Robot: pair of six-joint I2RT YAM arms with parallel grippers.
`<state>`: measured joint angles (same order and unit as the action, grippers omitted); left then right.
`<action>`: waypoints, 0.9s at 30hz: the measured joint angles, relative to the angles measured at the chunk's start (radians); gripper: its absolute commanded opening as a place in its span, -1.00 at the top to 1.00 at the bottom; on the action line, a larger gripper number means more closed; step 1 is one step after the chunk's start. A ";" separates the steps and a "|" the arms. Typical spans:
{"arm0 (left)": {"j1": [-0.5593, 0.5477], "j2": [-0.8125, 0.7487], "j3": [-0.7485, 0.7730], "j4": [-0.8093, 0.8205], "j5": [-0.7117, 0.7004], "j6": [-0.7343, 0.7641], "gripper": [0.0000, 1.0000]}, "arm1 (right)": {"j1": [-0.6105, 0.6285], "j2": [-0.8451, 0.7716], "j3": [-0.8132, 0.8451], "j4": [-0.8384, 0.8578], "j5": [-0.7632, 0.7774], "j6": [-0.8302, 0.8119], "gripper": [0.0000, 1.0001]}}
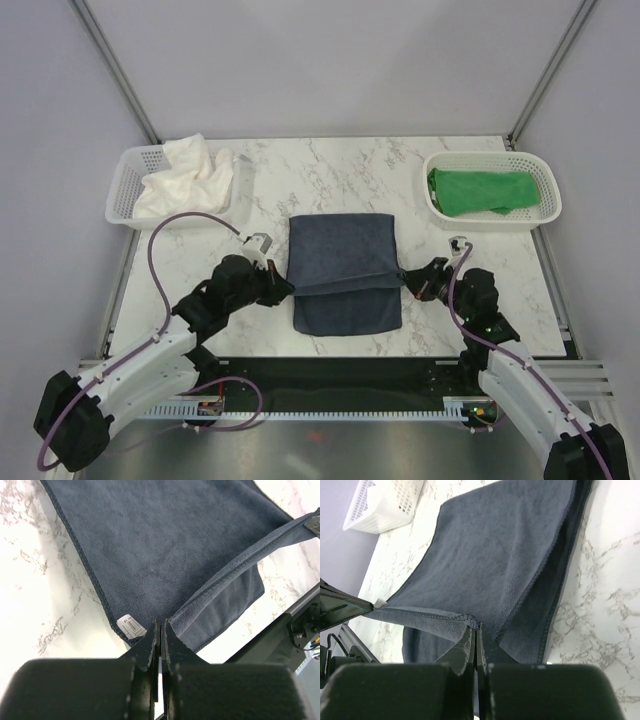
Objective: Fold and stack the towels
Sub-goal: Fold the towel
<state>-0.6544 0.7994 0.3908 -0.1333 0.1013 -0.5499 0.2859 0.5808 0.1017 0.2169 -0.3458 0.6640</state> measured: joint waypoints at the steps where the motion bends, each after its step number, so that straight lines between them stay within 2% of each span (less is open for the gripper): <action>1: 0.000 -0.008 0.002 0.000 -0.003 0.000 0.95 | 0.000 -0.004 0.011 -0.019 0.007 -0.010 1.00; 8: -0.001 -0.012 0.076 -0.002 -0.003 0.000 0.96 | 0.000 0.010 0.154 -0.070 0.015 -0.071 1.00; 12: -0.001 -0.010 0.091 -0.001 0.006 -0.006 0.96 | 0.000 0.012 0.164 -0.078 0.015 -0.085 1.00; 16: -0.013 -0.020 0.043 -0.001 0.014 -0.034 0.95 | 0.000 -0.030 0.116 -0.083 0.015 -0.071 1.00; 21: -0.022 -0.027 -0.056 -0.003 0.025 -0.089 0.95 | 0.000 -0.115 -0.026 -0.080 0.014 0.014 1.00; 27: -0.023 0.067 -0.101 0.020 0.073 -0.133 0.95 | 0.003 -0.099 -0.063 -0.059 0.010 0.112 1.00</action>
<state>-0.6769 0.8661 0.2901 -0.1135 0.1745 -0.6827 0.2886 0.4816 0.0391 0.1581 -0.3355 0.7757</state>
